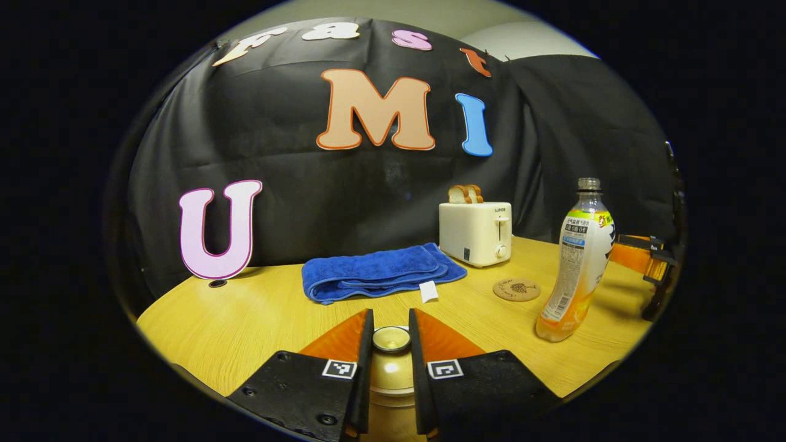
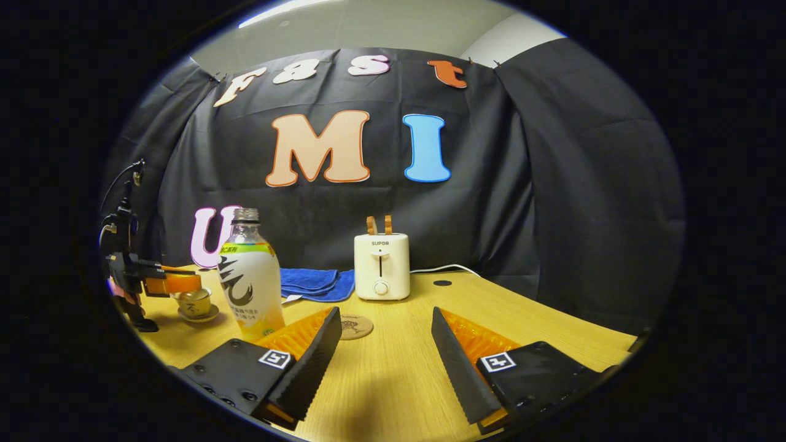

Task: Open the teacup lid with one hand, grasp the water bottle and pour water into the teacup with the other hand; after pouring, place the water bottle on the coaster and then close the teacup lid.

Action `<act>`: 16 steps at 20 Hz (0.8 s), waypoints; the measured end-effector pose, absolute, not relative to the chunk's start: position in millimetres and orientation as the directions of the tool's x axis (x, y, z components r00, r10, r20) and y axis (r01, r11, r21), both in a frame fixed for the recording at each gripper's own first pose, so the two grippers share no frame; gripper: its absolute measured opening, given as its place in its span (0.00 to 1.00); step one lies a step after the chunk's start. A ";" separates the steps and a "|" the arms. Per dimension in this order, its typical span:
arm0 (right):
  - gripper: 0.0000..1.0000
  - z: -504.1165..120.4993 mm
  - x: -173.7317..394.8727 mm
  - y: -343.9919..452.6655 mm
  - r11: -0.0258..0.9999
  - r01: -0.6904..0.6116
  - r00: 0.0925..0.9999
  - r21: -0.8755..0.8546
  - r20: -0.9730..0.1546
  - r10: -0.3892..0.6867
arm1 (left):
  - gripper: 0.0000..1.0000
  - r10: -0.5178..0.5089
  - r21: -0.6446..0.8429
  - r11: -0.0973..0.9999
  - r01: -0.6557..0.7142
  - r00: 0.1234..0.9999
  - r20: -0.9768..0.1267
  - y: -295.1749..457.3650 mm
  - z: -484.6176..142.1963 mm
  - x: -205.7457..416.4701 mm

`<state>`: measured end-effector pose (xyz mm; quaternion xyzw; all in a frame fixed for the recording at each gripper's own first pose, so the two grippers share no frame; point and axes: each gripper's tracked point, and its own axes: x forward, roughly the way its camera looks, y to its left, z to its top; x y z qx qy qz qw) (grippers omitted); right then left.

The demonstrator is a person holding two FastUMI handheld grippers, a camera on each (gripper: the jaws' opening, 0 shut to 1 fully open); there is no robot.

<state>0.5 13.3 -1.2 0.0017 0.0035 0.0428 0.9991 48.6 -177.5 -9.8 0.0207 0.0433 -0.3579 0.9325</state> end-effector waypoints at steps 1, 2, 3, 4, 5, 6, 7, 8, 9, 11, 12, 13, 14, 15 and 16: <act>0.88 -1.0 -0.3 15.6 0.995 -0.099 0.995 0.004 -0.007 0.099 | 0.27 -0.662 -0.001 0.748 0.664 0.745 -0.083 -176.1 -7.1 49.2; 0.88 -1.0 -0.7 19.9 0.993 -0.117 0.993 0.005 -0.006 0.117 | 0.27 -0.658 -0.008 0.752 0.659 0.749 -0.072 -173.9 -6.6 48.9; 0.88 -1.4 -1.6 25.8 0.989 -0.148 0.989 0.007 -0.008 0.149 | 0.28 -0.656 -0.013 0.755 0.656 0.753 -0.062 -172.8 -5.2 48.8; 0.95 -1.6 -2.9 34.2 0.982 -0.191 0.982 0.009 -0.010 0.191 | 0.27 -0.653 -0.018 0.757 0.653 0.755 -0.054 -171.7 -4.1 48.2; 0.95 -0.9 -4.0 42.6 0.972 -0.236 0.972 0.011 -0.011 0.237 | 0.27 -0.649 -0.022 0.761 0.648 0.760 -0.046 -170.4 -3.6 48.7; 0.95 -0.8 -7.6 49.8 0.962 -0.274 0.962 0.013 -0.009 0.274 | 0.27 -0.641 -0.028 0.767 0.641 0.766 -0.035 -168.1 -1.8 49.0; 0.95 -2.1 -9.0 54.5 0.953 -0.302 0.953 0.014 -0.012 0.302 | 0.27 -0.636 -0.027 0.772 0.635 0.771 -0.026 -166.0 -0.1 48.8; 0.89 -1.7 -10.8 57.1 0.946 -0.324 0.946 0.015 -0.010 0.324 | 0.27 -0.631 -0.022 0.776 0.631 0.776 -0.013 -163.8 1.3 48.3; 0.92 -1.7 -12.4 60.4 0.939 -0.343 0.939 0.017 -0.011 0.343 | 0.27 -0.629 -0.019 0.777 0.629 0.777 0.004 -162.4 3.9 46.6; 0.95 -1.7 -16.5 70.4 0.921 -0.389 0.921 0.019 -0.012 0.389 | 0.27 -0.609 -0.013 0.793 0.609 0.793 0.003 -154.6 2.7 47.9; 0.95 -1.9 -19.0 75.5 0.910 -0.414 0.910 0.021 -0.012 0.414 | 0.27 -0.603 -0.016 0.797 0.603 0.797 0.009 -151.2 3.8 47.5; 1.00 -2.5 -21.5 82.0 0.897 -0.442 0.897 0.023 -0.015 0.442 | 0.27 -0.599 -0.015 0.800 0.599 0.801 0.007 -148.6 3.7 46.5; 0.95 -4.0 -23.4 88.7 0.883 -0.469 0.883 0.024 -0.018 0.469 | 0.28 -0.595 -0.015 0.804 0.595 0.804 0.007 -144.6 3.5 45.2; 0.95 -3.8 -25.9 96.0 0.869 -0.494 0.869 0.026 -0.017 0.495 | 0.26 -0.588 -0.015 0.809 0.588 0.809 0.008 -139.5 3.8 44.3; 0.95 -4.2 -27.8 102.1 0.858 -0.514 0.857 0.027 -0.020 0.514 | 0.27 -0.578 -0.014 0.816 0.578 0.816 0.005 -132.7 3.5 42.4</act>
